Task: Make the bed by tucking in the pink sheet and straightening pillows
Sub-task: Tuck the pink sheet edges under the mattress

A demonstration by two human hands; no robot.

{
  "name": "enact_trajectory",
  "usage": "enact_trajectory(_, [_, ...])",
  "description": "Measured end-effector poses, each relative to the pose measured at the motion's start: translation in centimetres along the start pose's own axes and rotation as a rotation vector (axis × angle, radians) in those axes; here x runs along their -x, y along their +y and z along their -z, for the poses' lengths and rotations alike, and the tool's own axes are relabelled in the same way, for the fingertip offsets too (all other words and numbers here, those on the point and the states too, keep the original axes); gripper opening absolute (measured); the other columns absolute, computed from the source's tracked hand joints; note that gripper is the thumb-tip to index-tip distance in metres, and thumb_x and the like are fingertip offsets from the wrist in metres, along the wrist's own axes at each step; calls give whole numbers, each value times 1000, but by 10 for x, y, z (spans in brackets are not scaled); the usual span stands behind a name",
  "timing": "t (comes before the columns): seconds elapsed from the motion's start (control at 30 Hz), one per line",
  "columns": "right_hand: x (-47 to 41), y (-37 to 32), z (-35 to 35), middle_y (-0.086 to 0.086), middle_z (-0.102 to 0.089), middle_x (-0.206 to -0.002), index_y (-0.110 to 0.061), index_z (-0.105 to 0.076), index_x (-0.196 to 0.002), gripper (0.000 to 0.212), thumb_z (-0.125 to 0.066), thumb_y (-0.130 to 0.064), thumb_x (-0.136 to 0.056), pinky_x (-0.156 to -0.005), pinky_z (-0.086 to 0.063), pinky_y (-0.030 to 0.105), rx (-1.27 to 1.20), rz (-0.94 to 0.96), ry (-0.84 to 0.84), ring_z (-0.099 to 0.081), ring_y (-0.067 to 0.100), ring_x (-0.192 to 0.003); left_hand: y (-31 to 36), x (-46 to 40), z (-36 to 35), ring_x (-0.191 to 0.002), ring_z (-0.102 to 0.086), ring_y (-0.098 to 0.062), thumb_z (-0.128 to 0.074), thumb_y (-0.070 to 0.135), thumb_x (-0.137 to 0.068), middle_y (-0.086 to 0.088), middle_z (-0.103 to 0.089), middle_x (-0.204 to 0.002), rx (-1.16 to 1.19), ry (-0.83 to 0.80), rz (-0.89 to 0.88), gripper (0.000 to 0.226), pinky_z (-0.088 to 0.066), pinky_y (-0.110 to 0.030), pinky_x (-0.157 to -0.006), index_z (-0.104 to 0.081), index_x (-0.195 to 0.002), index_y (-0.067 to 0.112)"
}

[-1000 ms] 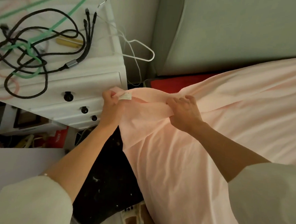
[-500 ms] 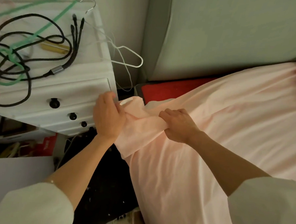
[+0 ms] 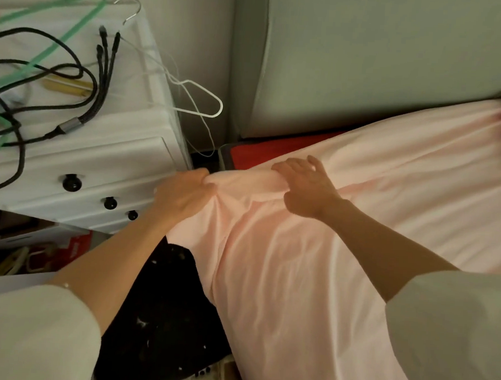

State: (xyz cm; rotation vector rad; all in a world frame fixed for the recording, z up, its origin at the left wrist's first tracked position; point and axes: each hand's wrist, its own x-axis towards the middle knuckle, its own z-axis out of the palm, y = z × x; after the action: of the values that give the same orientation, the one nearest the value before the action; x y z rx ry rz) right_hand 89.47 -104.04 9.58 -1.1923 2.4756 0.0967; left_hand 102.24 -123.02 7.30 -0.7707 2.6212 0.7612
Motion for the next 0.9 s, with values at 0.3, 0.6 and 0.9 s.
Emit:
enact_trajectory(0.3, [-78,76,-5,10,-45,-139,-15,-40,-131,46,-45,-15,-86,-115,-16,51,113,-269,-36,-29,27,-138,18,-34,-18,-101,-49,-27,-45,23,-91,-12,-50,-114,-406,281,-114,29,-41,-39,-84,-64,-98,2])
enact_trajectory(0.6, [-120,85,-4,21,-59,-120,-12,-53,-118,32,-39,-19,-90,-91,-39,40,44,-237,78,-54,40,-110,34,-86,-39,-104,-58,-28,-43,48,-91,-7,-62,-115,-197,270,-162,48,-39,-40,-95,-45,-127,17])
enact_trajectory(0.9, [-112,83,-69,10,-56,-128,-17,-53,-124,46,-43,-19,-79,-104,-30,61,162,-58,453,-49,31,-123,38,-152,-55,-122,-41,-41,-49,14,-93,-22,-39,-135,-410,319,57,48,-36,-50,-101,-31,-138,9])
